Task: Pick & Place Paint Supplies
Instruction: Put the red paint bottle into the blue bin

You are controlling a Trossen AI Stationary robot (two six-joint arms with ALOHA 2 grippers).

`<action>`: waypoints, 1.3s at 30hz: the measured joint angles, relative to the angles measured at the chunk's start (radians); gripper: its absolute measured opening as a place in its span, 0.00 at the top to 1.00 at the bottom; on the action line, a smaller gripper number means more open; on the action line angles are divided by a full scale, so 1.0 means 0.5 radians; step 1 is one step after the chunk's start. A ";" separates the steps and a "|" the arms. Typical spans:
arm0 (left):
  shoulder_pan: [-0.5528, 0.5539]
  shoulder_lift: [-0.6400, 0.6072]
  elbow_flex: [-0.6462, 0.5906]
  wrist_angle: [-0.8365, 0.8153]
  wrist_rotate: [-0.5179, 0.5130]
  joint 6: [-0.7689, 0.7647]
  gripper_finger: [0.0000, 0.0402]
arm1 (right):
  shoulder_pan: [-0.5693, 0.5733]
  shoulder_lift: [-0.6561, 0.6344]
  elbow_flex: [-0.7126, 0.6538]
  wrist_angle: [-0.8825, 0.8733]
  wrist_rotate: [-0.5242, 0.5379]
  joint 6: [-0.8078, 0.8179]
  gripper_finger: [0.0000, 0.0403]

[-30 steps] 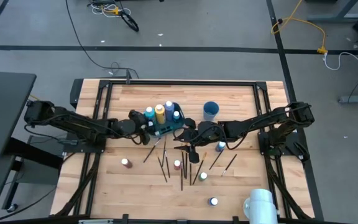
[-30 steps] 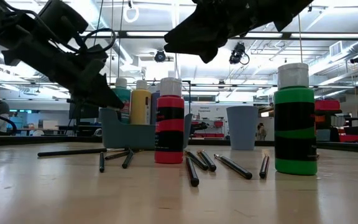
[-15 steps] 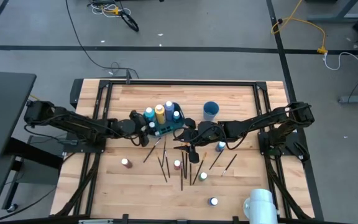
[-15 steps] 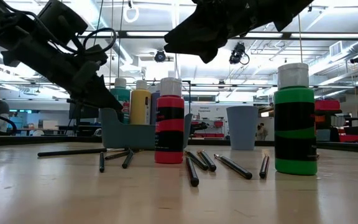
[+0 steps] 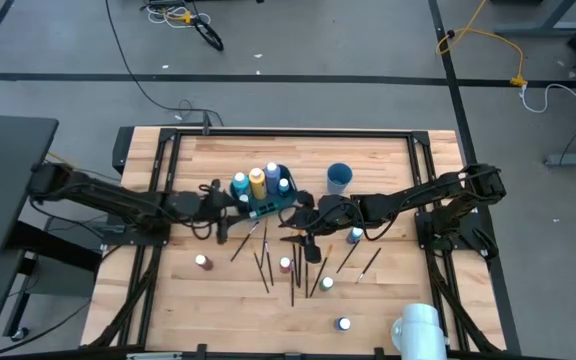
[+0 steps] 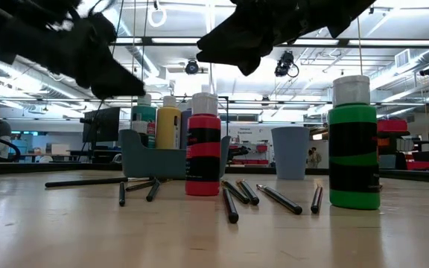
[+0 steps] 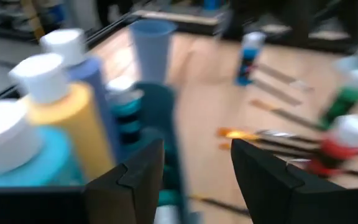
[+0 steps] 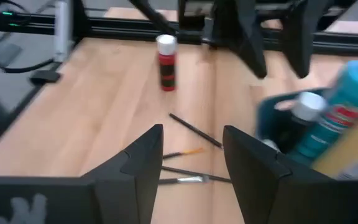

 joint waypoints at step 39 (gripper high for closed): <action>-0.101 -0.106 0.000 -0.058 0.018 -0.058 0.62 | 0.047 0.487 -0.001 0.339 -0.497 -0.063 0.72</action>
